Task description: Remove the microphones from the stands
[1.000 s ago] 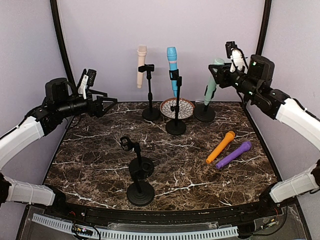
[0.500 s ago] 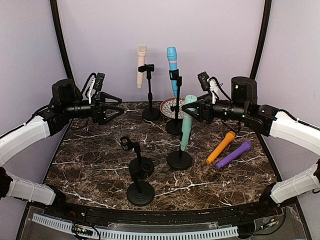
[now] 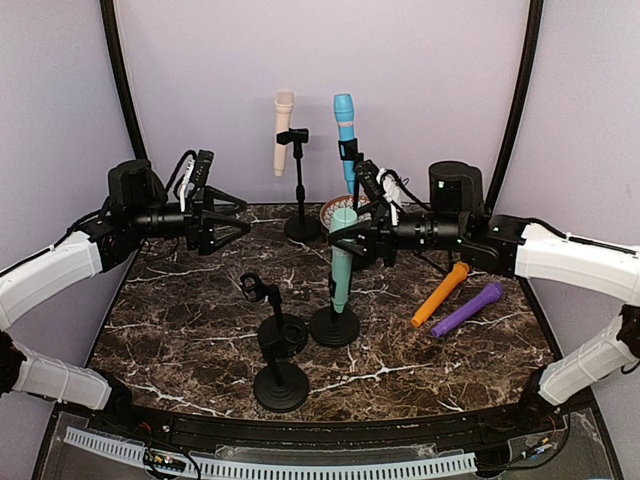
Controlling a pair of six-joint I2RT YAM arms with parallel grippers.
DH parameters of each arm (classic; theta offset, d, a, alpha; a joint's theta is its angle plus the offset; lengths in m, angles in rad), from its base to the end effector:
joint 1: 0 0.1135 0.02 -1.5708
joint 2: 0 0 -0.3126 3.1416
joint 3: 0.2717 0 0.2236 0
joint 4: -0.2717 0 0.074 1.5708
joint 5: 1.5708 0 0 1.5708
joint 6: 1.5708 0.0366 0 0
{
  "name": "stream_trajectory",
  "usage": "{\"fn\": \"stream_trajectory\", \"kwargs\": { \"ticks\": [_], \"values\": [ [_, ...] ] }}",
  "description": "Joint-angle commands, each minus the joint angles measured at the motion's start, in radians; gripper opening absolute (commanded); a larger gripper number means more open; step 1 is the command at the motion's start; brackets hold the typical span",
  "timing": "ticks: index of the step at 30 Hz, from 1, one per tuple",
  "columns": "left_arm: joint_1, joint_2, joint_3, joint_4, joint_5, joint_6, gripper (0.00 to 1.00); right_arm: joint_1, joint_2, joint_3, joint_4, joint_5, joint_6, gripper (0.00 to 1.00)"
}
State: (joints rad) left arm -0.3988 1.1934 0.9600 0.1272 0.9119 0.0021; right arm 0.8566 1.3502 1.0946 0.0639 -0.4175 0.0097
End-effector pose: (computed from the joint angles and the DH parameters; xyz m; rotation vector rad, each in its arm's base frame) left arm 0.1953 -0.1137 0.4024 1.0087 1.4257 -1.0514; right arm 0.1726 0.2218 0.4017 -1.0417 1.5346 0.9837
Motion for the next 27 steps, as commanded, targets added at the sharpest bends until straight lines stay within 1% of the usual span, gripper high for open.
{"fn": "stream_trajectory", "kwargs": {
  "ticks": [1,4,5,8,9,11,14,17,20,22,23,27],
  "values": [
    [-0.003,-0.005,-0.010,-0.017,0.008,0.039,0.89,0.018,-0.022,0.021,0.051,0.038,-0.024,0.52],
    [-0.003,-0.006,-0.010,-0.015,0.010,0.035,0.89,0.019,-0.067,-0.029,0.072,0.094,0.020,0.79],
    [-0.003,-0.006,-0.011,-0.011,0.011,0.033,0.89,0.019,-0.088,-0.051,0.088,0.117,0.043,0.85],
    [-0.008,0.004,-0.009,0.002,0.001,0.024,0.90,0.042,-0.142,-0.123,0.150,0.232,0.110,0.96],
    [-0.011,0.010,0.001,-0.003,-0.006,0.025,0.90,0.058,-0.153,-0.137,0.165,0.283,0.130,0.97],
    [-0.016,0.037,0.021,-0.023,-0.023,0.029,0.90,0.109,-0.162,-0.143,0.158,0.396,0.153,0.99],
    [-0.023,0.046,0.034,-0.026,-0.045,0.023,0.89,0.207,-0.164,-0.122,0.109,0.620,0.181,0.99],
    [-0.025,0.038,0.022,-0.012,-0.067,0.016,0.90,0.285,-0.136,-0.052,-0.003,0.842,0.258,0.99],
    [-0.026,0.034,0.014,-0.007,-0.074,0.011,0.90,0.344,-0.093,0.006,-0.117,1.016,0.339,0.98],
    [-0.027,0.027,0.006,0.000,-0.077,0.004,0.90,0.366,-0.060,0.043,-0.175,1.098,0.393,0.98],
    [-0.027,0.022,0.004,0.003,-0.077,0.003,0.90,0.371,-0.041,0.058,-0.188,1.115,0.407,0.96],
    [-0.035,0.021,0.010,0.021,-0.084,0.003,0.90,0.380,0.018,0.121,-0.223,1.136,0.433,0.80]
  ]
}}
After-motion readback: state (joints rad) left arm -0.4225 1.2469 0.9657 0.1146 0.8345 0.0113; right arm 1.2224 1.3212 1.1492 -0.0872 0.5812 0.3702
